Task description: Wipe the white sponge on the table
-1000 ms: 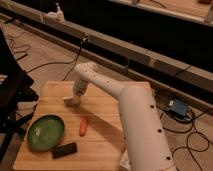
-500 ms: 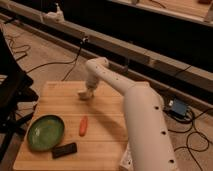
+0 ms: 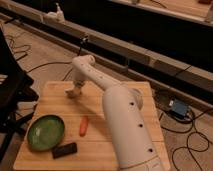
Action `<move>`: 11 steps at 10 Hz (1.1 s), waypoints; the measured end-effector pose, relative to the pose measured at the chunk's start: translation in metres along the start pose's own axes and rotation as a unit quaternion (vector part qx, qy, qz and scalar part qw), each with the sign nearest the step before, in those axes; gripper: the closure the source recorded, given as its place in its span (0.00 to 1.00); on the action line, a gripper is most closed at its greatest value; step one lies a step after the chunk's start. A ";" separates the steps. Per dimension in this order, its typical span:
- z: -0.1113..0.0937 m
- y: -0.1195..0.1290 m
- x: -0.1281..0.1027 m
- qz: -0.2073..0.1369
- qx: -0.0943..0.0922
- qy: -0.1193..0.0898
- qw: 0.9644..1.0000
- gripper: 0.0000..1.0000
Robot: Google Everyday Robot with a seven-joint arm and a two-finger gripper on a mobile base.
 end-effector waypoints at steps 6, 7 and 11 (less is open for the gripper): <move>-0.008 0.050 0.019 -0.036 -0.034 -0.005 0.999 1.00; -0.012 0.049 0.039 -0.024 -0.030 0.009 0.999 1.00; -0.029 0.016 0.089 0.028 -0.001 0.053 0.998 1.00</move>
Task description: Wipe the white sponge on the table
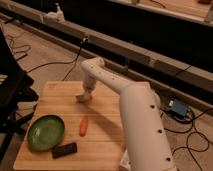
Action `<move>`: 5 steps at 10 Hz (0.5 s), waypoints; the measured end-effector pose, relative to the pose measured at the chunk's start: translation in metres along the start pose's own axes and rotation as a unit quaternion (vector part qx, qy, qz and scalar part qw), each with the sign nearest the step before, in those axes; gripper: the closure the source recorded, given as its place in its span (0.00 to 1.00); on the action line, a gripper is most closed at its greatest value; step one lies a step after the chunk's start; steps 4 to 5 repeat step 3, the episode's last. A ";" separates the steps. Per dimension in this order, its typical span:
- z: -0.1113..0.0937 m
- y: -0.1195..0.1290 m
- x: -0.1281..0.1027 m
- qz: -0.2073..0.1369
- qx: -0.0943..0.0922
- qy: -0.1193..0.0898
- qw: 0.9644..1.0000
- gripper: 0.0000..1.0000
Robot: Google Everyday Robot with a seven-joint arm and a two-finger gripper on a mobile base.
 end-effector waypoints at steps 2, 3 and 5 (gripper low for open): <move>-0.001 -0.021 -0.022 -0.006 0.013 0.000 1.000 1.00; 0.002 -0.022 -0.040 -0.017 0.008 -0.005 1.000 1.00; 0.002 -0.022 -0.040 -0.017 0.008 -0.005 1.000 1.00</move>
